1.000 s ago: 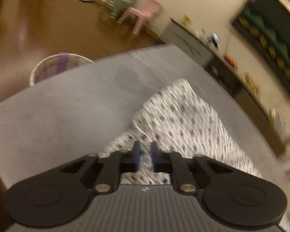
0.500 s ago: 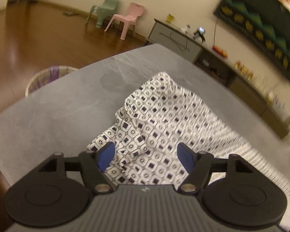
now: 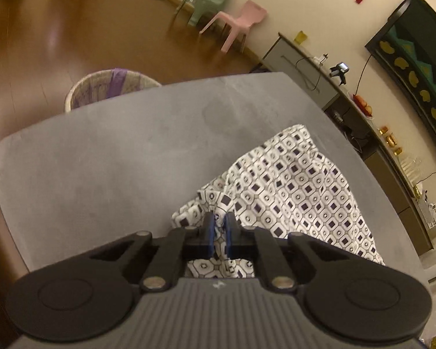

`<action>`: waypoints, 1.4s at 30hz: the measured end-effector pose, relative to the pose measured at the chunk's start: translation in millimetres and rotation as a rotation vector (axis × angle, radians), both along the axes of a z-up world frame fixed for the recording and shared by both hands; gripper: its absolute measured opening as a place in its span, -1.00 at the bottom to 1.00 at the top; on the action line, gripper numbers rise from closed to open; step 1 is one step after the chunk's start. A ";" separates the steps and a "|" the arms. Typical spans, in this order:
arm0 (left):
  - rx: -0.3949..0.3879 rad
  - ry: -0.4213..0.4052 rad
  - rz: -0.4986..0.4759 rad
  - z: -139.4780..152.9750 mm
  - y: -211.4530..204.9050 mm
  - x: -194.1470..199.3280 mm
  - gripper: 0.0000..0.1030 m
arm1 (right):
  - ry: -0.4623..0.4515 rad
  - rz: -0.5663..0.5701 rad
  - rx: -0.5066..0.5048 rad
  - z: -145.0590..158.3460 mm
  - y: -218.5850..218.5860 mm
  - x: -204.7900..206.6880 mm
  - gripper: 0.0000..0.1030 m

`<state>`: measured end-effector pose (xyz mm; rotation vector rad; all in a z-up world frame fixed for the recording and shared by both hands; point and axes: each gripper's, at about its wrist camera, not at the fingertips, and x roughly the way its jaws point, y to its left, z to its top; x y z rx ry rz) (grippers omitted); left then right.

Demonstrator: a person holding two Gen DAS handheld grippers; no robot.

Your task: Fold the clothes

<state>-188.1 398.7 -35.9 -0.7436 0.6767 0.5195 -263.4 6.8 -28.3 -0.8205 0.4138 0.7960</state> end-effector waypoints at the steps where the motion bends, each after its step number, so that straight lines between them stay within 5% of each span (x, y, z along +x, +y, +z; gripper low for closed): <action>1: 0.012 0.005 0.021 1.3 0.4 -2.6 -0.74 | 0.017 -0.006 0.010 -1.9 -2.0 2.2 -0.99; 4: 0.052 0.004 0.106 9.5 3.2 -14.9 -0.54 | 0.156 -0.004 0.127 15.2 -21.7 9.9 -0.84; 8: 0.213 -0.102 0.117 40.5 -14.5 -26.9 -0.42 | 0.277 -0.148 0.311 45.8 -82.5 30.5 -0.25; 10: 0.243 -0.144 -0.037 48.1 -35.6 -15.6 -0.36 | 0.296 -0.332 0.357 45.8 -126.4 55.5 -0.24; 13: 0.154 -0.109 -0.337 35.5 -71.4 18.4 -0.37 | 0.281 -0.581 0.331 32.0 -182.4 94.5 -0.24; 15: 0.174 -0.022 -0.415 25.8 -91.3 36.2 -0.35 | 0.283 -0.663 0.305 23.9 -205.9 110.7 -0.24; 19: 0.245 0.126 -0.395 11.1 -94.0 52.4 -0.45 | 0.351 -0.716 0.254 19.3 -238.5 113.4 -0.24; 26: 0.326 0.186 -0.311 19.0 -82.1 63.0 -0.56 | 0.435 -0.849 0.141 29.8 -300.0 100.9 -0.20; 29: 0.393 0.158 -0.385 36.4 -95.7 80.5 -0.48 | 0.377 -0.829 0.191 44.9 -301.6 106.7 -0.05; 34: 0.505 0.215 -0.549 34.4 -130.4 132.6 -0.41 | 0.257 -0.884 0.306 49.3 -313.7 176.5 0.18; 42: 0.512 0.309 -0.437 6.9 -99.8 176.2 -0.40 | 0.262 -1.093 0.488 4.3 -376.3 247.9 0.15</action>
